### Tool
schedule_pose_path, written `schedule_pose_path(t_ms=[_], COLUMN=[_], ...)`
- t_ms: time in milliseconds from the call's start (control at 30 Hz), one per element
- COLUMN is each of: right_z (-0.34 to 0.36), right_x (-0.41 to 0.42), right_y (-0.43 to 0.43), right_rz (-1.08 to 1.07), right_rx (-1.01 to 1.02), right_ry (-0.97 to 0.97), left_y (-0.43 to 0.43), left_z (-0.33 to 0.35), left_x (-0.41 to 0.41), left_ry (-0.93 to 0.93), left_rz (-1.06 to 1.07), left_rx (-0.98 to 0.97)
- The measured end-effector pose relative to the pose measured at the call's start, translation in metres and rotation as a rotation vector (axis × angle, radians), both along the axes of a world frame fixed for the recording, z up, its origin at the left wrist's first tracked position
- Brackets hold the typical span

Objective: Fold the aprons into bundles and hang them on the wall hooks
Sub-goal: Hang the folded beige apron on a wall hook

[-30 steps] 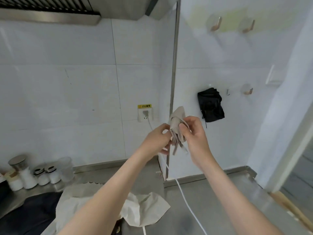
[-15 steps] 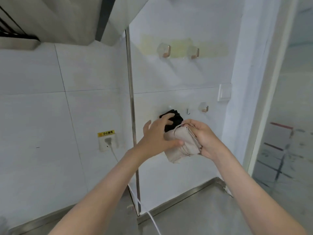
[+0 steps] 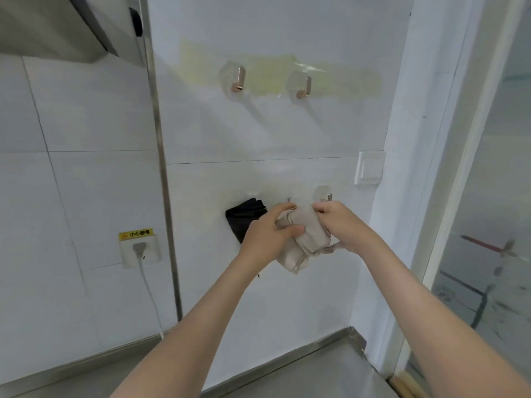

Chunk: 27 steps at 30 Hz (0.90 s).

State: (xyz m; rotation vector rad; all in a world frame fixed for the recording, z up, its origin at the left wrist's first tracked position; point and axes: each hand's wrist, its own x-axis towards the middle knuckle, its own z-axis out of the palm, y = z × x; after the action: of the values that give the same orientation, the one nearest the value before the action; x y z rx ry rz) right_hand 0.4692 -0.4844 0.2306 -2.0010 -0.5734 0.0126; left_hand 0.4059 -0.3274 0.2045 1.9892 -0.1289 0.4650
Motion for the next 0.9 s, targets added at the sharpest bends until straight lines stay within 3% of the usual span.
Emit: schedule_pose_path(t_ms=[233, 467, 767, 900], right_z=[0.012, 0.025, 0.004, -0.007], right_x=[0.062, 0.086, 0.104, 0.089], right_y=[0.023, 0.031, 0.039, 0.024], right_rz=[-0.031, -0.019, -0.071, 0.011], right_rx=[-0.202, -0.297, -0.277, -0.056], right_ry=[-0.138, -0.256, -0.114, -0.076], left_y=[-0.034, -0.047, -0.049, -0.053], left_z=[-0.016, -0.022, -0.028, -0.030], left_x=[0.049, 0.075, 0.082, 0.087], left_ry=[-0.044, -0.087, -0.009, 0.020], left_rz=[0.329, 0.423, 0.536, 0.586], left_rx=[-0.239, -0.364, -0.367, -0.439])
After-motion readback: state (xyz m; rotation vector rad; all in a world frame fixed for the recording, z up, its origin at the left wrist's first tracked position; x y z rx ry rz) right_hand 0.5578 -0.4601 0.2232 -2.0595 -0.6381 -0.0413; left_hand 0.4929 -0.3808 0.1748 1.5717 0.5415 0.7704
